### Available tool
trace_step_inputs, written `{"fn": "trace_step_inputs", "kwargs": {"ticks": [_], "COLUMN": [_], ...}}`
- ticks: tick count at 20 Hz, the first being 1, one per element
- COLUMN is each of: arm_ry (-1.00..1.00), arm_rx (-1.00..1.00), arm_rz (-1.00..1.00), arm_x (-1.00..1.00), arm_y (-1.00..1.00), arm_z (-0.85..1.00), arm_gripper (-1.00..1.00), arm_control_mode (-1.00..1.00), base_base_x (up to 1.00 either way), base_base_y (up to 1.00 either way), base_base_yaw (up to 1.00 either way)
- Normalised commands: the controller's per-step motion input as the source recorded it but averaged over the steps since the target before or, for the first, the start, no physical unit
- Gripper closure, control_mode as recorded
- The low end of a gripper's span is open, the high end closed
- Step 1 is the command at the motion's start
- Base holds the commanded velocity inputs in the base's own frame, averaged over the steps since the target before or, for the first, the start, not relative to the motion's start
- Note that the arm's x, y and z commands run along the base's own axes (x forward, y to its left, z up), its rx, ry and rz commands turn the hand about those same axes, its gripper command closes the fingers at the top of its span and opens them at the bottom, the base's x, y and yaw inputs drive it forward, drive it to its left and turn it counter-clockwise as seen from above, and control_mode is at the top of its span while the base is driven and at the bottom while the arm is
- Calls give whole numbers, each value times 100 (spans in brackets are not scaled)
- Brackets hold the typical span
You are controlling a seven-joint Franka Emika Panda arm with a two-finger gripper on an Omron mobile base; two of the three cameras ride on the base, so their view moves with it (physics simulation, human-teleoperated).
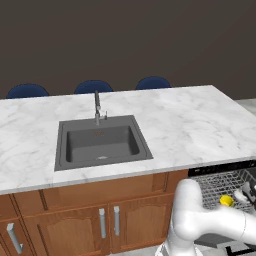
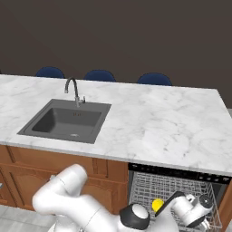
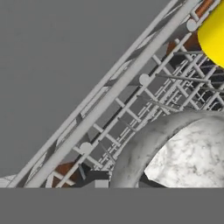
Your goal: Pick up the cup and bowl from the counter, place them in the dishwasher, and close the dishwasher door.
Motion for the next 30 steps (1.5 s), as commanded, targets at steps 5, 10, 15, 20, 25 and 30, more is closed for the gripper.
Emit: {"fn": "trace_step_inputs", "kwargs": {"ticks": [5, 10, 15, 20, 25, 30], "arm_ry": [0, -2, -9, -11, -9, -7], "arm_rx": [0, 0, 0, 0, 0, 0], "arm_rz": [5, 6, 5, 5, 6, 3], "arm_x": [-2, -17, -29, -32, -26, -26], "arm_y": [-8, -3, -19, -19, -8, 0], "arm_z": [-65, -27, 16, 41, 15, 1], "arm_gripper": [100, -100, -100, -100, -100, -100], "arm_control_mode": [-100, -100, -100, -100, -100, -100], "base_base_x": [0, 0, 0, 0, 0, 0], "base_base_y": [0, 0, 0, 0, 0, 0], "base_base_yaw": [0, 0, 0, 0, 0, 0]}}
